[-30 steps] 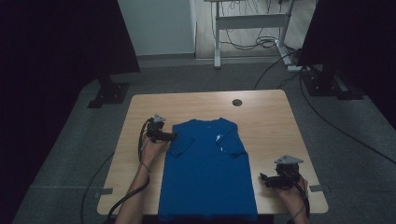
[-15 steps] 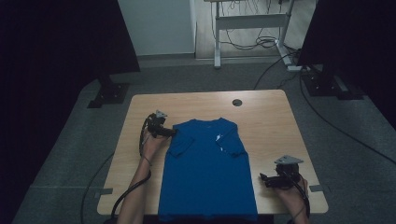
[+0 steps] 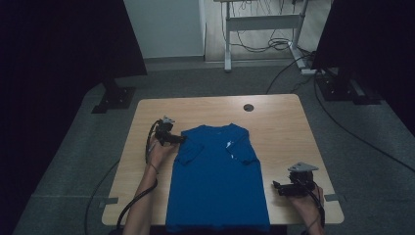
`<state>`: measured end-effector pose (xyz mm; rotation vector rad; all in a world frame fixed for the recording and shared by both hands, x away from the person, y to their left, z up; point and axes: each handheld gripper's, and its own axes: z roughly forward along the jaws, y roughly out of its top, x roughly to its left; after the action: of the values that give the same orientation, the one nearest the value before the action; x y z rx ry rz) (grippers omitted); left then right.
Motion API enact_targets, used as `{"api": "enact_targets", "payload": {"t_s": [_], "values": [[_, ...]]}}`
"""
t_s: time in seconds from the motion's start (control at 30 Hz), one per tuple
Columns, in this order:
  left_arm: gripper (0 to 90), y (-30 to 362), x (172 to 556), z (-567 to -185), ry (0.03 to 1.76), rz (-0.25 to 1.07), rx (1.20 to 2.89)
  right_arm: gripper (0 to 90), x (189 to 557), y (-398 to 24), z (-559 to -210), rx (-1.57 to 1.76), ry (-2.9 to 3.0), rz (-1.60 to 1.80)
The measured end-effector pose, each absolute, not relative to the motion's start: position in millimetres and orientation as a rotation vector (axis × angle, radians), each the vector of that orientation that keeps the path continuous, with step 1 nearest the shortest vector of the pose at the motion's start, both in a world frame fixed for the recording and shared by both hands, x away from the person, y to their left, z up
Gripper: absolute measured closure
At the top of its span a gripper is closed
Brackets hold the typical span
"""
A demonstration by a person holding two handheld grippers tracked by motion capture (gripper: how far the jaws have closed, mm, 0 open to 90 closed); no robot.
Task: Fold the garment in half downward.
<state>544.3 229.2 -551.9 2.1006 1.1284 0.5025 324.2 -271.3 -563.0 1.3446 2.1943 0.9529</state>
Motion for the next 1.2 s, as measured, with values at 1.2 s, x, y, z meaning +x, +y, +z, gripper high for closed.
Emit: {"api": "enact_targets", "payload": {"t_s": [1.2], "values": [[6.2,229,544,-552,1.131,0.503,2.098,6.3,402,-247,-547,1.315,2.199,1.08]]}}
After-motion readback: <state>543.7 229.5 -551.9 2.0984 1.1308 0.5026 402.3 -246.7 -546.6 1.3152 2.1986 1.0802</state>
